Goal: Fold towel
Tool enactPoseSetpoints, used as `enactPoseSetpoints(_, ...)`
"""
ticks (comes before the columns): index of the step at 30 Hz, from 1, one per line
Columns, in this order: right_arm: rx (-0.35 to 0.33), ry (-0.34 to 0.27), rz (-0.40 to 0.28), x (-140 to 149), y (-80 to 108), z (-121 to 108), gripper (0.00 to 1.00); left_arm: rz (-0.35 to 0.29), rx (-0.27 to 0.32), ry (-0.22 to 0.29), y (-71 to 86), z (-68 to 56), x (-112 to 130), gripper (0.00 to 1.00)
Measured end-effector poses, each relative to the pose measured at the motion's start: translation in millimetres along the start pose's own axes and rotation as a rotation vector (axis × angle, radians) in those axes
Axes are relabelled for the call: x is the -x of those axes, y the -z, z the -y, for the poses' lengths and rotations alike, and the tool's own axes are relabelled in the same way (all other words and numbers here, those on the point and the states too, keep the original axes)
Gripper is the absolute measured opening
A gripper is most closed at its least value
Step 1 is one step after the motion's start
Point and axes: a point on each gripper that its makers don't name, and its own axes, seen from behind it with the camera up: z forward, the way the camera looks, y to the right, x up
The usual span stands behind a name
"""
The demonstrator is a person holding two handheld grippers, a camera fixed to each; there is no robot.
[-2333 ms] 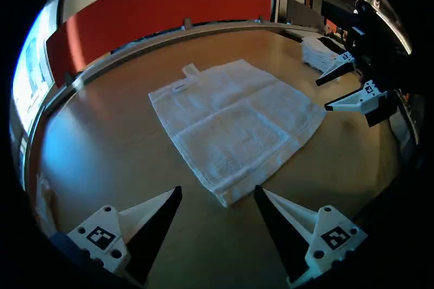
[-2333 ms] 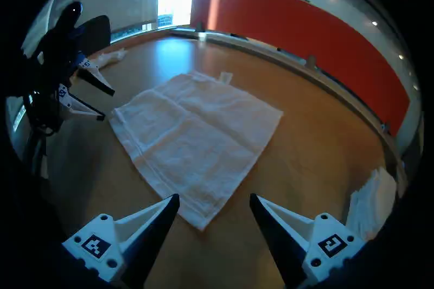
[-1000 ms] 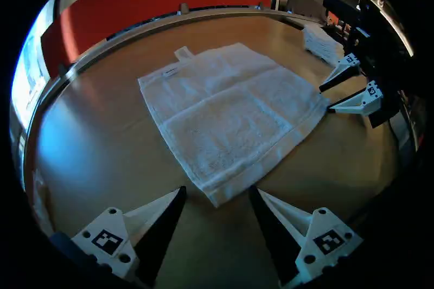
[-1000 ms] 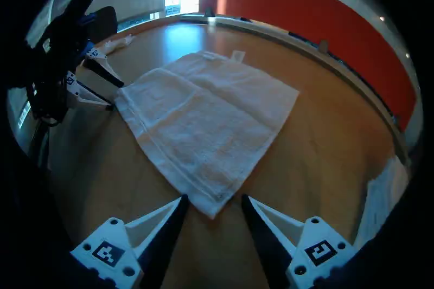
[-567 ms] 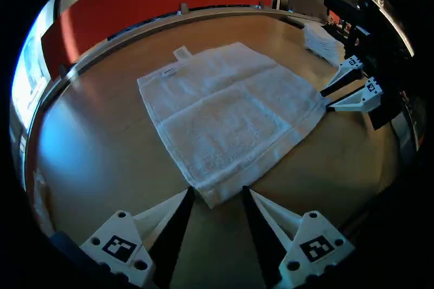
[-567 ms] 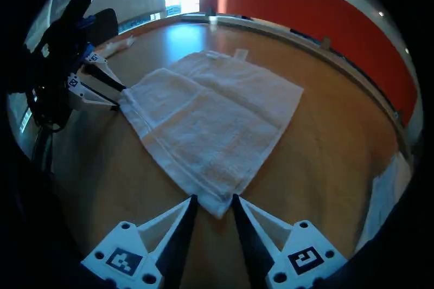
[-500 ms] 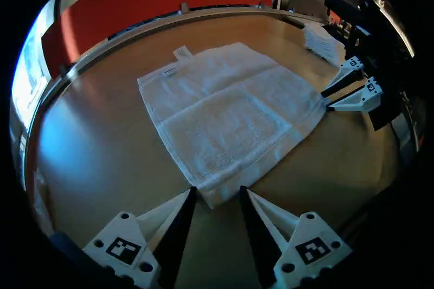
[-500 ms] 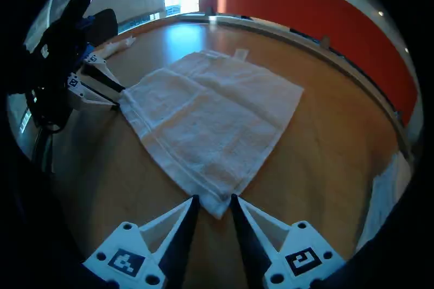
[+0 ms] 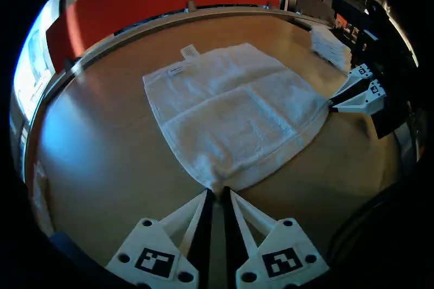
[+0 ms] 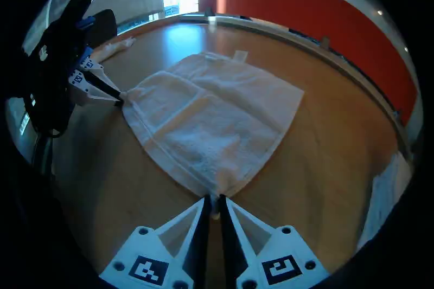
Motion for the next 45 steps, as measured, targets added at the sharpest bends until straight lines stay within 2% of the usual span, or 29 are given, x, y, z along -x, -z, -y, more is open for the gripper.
enactPoseSetpoints(10, -0.002, -0.018, -0.026, -8.0, 6.4, -1.9, 0.12, 0.001, 0.017, 0.051, 4.3, -3.7, -1.7, 0.11)
enactPoseSetpoints(16, 0.005, -0.013, -0.045, -17.6, 15.5, -4.1, 0.11, -0.004, 0.021, 0.070, 13.6, -6.8, -7.1, 0.11)
enactPoseSetpoints(29, 0.015, 0.002, -0.081, -46.9, 51.6, -3.1, 0.11, -0.040, 0.011, 0.149, 52.1, -7.1, -34.6, 0.11)
enactPoseSetpoints(45, 0.007, 0.012, -0.092, -68.2, 101.9, 10.3, 0.11, -0.059, 0.024, 0.191, 96.9, -16.3, -56.9, 0.10)
